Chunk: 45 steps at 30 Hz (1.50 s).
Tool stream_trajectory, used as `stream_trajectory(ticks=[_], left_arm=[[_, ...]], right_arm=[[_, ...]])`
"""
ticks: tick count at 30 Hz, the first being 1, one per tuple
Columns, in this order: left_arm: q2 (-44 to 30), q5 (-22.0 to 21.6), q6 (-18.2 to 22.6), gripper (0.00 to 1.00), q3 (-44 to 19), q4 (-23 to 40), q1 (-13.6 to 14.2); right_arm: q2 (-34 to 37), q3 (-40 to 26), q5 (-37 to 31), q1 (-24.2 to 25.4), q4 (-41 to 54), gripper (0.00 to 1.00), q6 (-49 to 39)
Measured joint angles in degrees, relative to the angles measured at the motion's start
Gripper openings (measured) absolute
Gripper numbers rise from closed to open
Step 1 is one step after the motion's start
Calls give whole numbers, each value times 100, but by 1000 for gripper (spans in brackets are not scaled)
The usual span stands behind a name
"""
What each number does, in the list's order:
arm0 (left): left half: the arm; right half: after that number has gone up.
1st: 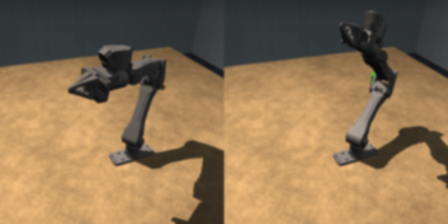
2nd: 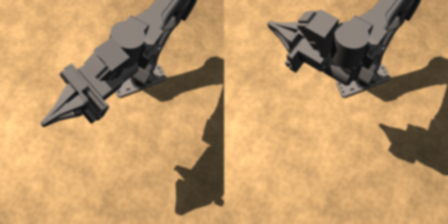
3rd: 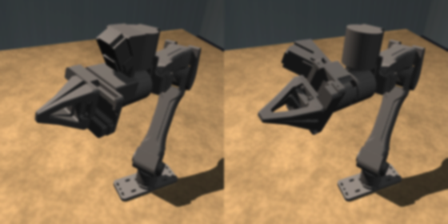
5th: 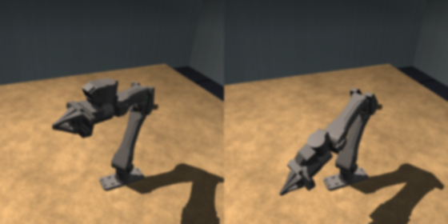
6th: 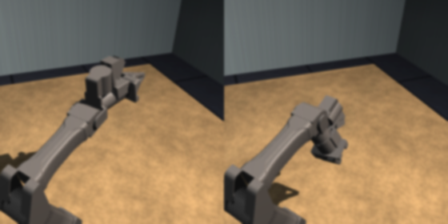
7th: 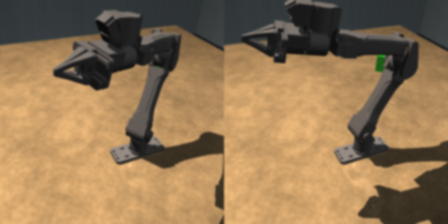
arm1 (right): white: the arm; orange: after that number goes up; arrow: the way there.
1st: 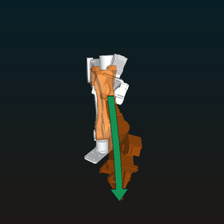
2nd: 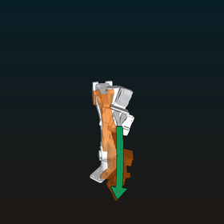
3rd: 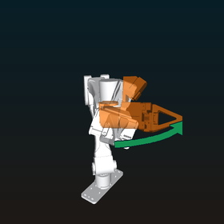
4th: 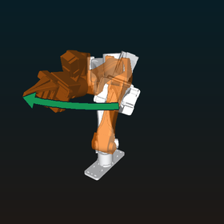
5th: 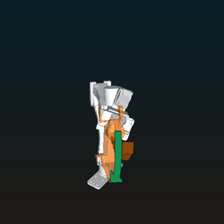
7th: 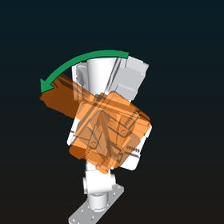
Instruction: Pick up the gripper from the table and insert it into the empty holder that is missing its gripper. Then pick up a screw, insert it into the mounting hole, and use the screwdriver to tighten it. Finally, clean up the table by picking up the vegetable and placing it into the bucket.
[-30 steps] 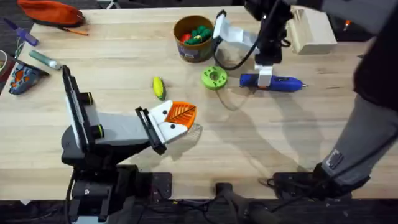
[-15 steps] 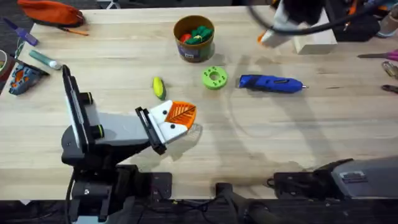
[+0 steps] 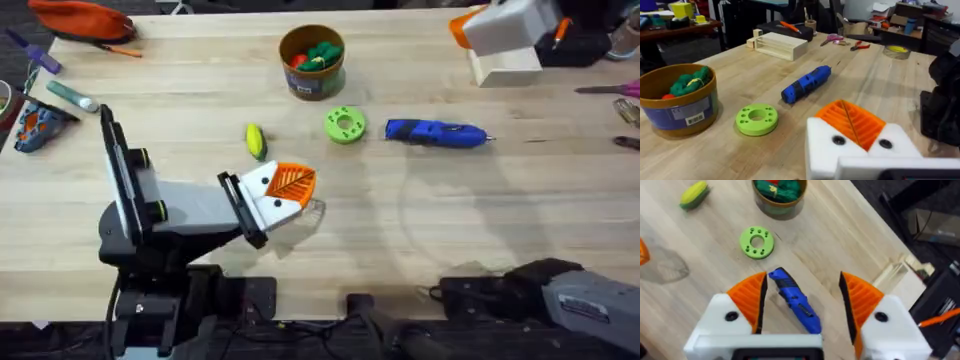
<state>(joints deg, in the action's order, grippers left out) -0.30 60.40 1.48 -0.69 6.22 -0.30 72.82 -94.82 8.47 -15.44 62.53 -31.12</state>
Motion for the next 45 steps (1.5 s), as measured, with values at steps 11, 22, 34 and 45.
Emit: stream_trajectory(ticks=[11,22,34,45], left_arm=[[0,-2,2,16,0,0,0],[0,-1,2,16,0,0,0],[-2,4,0,949,0,2,0],[-1,-2,17,985,0,0,0]], right_arm=[[-1318,2467,279,655,-1647,790,1088],[-2282,4168,394,908,-2282,792,1875],[-2394,4395,407,935,-2268,792,2090],[-2356,4395,407,935,-2268,793,2111]])
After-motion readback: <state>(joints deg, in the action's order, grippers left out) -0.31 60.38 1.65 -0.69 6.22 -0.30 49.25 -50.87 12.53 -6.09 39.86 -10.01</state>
